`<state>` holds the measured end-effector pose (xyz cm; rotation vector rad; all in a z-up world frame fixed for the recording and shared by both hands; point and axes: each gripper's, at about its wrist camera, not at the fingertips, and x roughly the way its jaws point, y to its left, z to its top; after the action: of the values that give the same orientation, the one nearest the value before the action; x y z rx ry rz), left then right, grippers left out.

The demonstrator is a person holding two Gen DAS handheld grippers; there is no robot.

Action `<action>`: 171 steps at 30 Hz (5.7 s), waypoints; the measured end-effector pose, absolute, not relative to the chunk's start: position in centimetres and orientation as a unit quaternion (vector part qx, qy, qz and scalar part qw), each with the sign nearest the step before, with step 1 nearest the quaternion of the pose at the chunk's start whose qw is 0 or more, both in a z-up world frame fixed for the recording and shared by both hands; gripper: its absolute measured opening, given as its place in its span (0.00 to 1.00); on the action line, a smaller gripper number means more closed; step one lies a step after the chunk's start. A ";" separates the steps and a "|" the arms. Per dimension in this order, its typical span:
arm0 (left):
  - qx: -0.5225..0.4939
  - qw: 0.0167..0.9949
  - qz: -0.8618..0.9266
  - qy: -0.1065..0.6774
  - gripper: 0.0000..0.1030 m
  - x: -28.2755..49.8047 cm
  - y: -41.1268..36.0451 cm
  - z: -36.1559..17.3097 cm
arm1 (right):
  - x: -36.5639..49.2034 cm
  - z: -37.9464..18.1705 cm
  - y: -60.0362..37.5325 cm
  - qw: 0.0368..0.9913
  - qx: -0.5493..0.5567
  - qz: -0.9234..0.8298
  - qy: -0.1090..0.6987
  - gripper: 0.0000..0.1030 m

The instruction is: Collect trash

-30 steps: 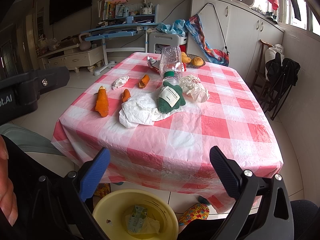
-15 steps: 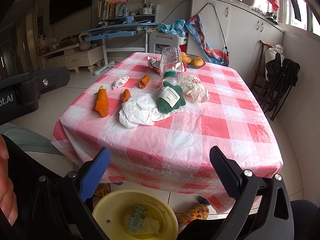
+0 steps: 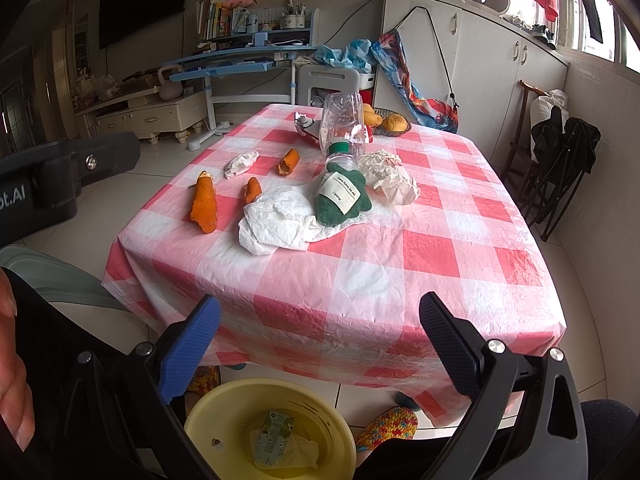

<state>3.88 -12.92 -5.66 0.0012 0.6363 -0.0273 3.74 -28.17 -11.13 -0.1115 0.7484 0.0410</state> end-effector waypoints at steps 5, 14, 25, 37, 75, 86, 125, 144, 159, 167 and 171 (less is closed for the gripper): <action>0.000 0.950 -0.014 0.312 0.90 3.9 -12.9 -5.7 | 3.7 -11.1 -28.2 0.929 -0.054 0.020 0.365 0.93; 0.002 0.952 -0.019 0.305 0.90 3.7 -13.2 -5.2 | 3.7 -11.3 -28.1 0.929 -0.056 0.020 0.366 0.93; 0.003 0.954 -0.024 0.298 0.91 3.3 -13.5 -4.5 | 3.7 -11.9 -28.0 0.927 -0.059 0.020 0.369 0.93; 0.004 0.955 -0.025 0.297 0.91 3.2 -13.7 -4.5 | 3.8 -11.9 -28.0 0.927 -0.058 0.020 0.369 0.93; 0.003 0.955 -0.025 0.297 0.91 3.2 -13.8 -4.5 | 3.7 -11.9 -27.9 0.928 -0.058 0.019 0.368 0.93; 0.004 0.955 -0.025 0.297 0.91 3.2 -13.8 -4.5 | 3.7 -11.8 -27.9 0.928 -0.058 0.019 0.368 0.93; 0.003 0.955 -0.025 0.297 0.91 3.2 -13.8 -4.5 | 3.7 -11.8 -27.8 0.928 -0.058 0.019 0.368 0.93; 0.003 0.955 -0.025 0.297 0.91 3.2 -13.7 -4.5 | 3.7 -11.7 -27.7 0.928 -0.059 0.019 0.367 0.93; 0.003 0.955 -0.025 0.297 0.91 3.2 -13.7 -4.5 | 3.7 -11.7 -27.7 0.928 -0.059 0.019 0.368 0.93; 0.003 0.955 -0.025 0.297 0.91 3.2 -13.7 -4.5 | 3.7 -11.7 -27.7 0.928 -0.059 0.019 0.368 0.93; 0.003 0.955 -0.025 0.297 0.91 3.2 -13.7 -4.5 | 3.7 -11.7 -27.7 0.928 -0.059 0.019 0.368 0.93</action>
<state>3.24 -13.74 -4.52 0.0056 0.6026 -0.0512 3.72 -27.73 -11.71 -0.1200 0.7538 0.0388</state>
